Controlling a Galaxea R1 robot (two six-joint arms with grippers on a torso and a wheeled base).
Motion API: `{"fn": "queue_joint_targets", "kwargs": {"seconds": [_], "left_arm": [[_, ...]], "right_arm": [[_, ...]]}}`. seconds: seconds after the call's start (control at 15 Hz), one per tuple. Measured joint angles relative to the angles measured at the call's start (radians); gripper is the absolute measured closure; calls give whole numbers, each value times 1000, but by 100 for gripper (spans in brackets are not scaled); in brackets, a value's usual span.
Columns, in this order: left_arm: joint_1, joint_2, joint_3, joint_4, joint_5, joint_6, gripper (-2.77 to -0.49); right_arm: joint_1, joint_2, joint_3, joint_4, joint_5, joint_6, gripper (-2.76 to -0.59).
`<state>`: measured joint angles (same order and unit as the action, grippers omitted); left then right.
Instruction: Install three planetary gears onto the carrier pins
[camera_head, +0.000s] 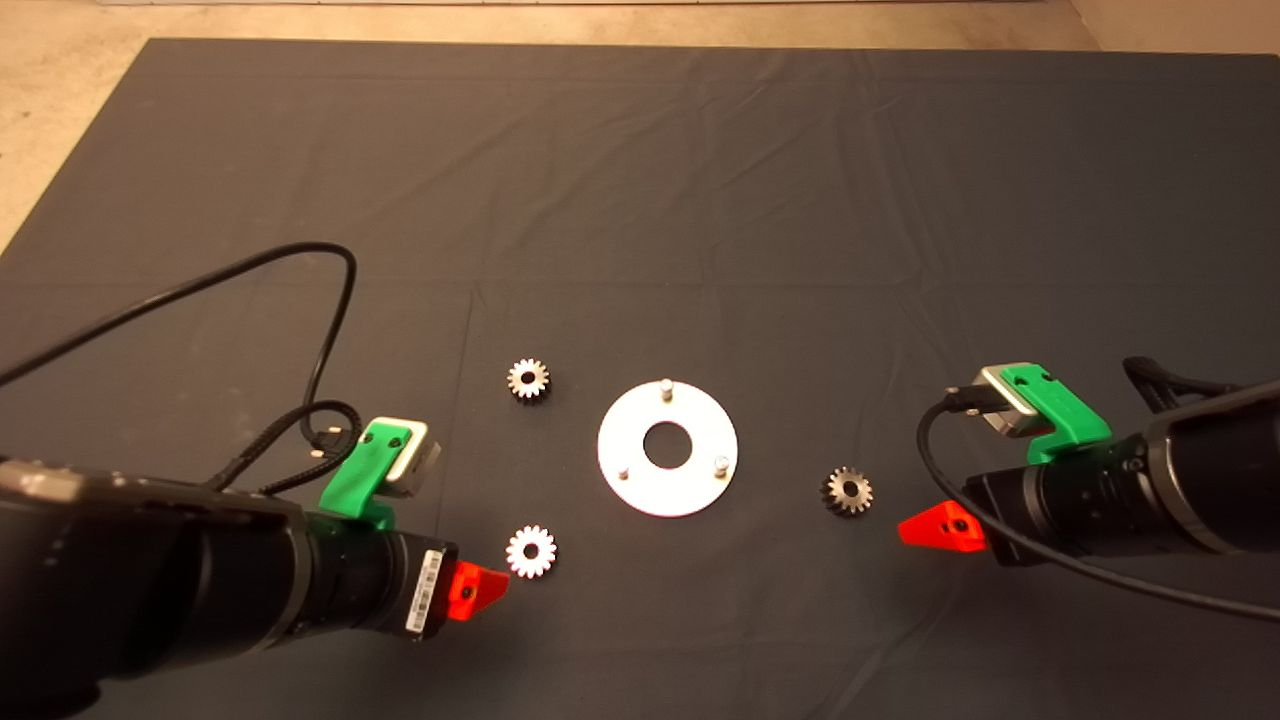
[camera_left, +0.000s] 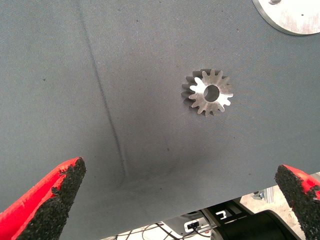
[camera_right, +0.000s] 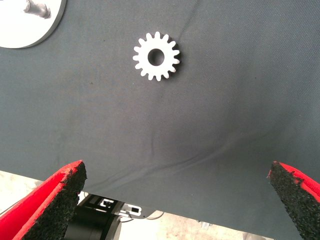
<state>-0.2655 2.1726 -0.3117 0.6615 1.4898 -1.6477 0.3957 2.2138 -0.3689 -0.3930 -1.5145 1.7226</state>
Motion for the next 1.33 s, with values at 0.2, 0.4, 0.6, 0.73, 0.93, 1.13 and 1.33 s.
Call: {"fn": "queue_joint_targets", "kwargs": {"seconds": [0.2, 0.4, 0.6, 0.73, 0.93, 1.13, 1.33], "left_arm": [[0, 0, 0, 0, -1, 0, -276], [0, 3, 0, 0, -2, 0, -276], [0, 30, 0, 0, -1, 0, -276], [0, 53, 0, 0, -3, -1, -276], [0, 52, 0, 0, -1, -1, -276], [0, 52, 0, 0, 0, -1, -276], [0, 51, 0, 0, 3, -1, -276]], "right_arm": [[-7, 0, 0, 0, -18, 0, -273], [-30, 0, 0, -1, -18, 0, -273], [-45, 0, -1, -20, -19, 0, -273], [-50, 2, -7, -34, -18, -1, -273], [-55, 11, -44, -41, -19, -30, -273], [-68, 18, -105, -48, -17, -84, -273], [-89, 39, -165, -55, -19, -126, -273]]}}
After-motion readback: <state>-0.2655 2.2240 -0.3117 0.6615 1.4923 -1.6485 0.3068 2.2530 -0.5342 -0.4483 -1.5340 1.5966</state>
